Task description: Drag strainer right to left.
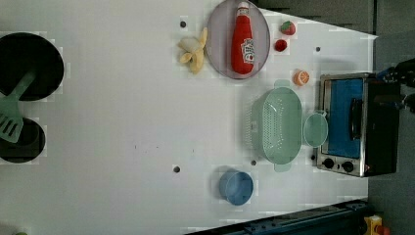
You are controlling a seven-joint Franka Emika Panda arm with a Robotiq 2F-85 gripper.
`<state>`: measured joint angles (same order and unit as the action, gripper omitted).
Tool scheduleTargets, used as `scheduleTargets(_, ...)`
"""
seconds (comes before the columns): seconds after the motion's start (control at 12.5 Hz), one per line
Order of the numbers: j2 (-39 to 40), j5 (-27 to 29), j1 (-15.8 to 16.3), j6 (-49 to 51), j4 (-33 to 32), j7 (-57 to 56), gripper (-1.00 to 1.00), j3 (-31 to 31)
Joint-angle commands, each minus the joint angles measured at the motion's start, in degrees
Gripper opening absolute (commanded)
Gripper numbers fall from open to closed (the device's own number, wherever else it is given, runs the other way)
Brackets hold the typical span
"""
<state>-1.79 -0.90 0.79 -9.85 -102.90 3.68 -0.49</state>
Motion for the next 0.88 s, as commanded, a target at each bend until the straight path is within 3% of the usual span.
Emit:
scheduleTargets(0.08,-30.34,-0.57,-1.88,13.94,-15.39,5.98,0.59,-0.73)
scheduleTargets(0.24,-30.11,-0.57,-1.88,13.75,-15.51,5.98,1.00,-0.69)
scheduleTargets(0.56,-25.77,-0.56,-1.87,8.65,-19.03,6.07,1.00,-0.66)
scheduleTargets(0.88,-17.43,-0.56,-1.88,-5.66,-25.84,6.66,1.00,-0.74)
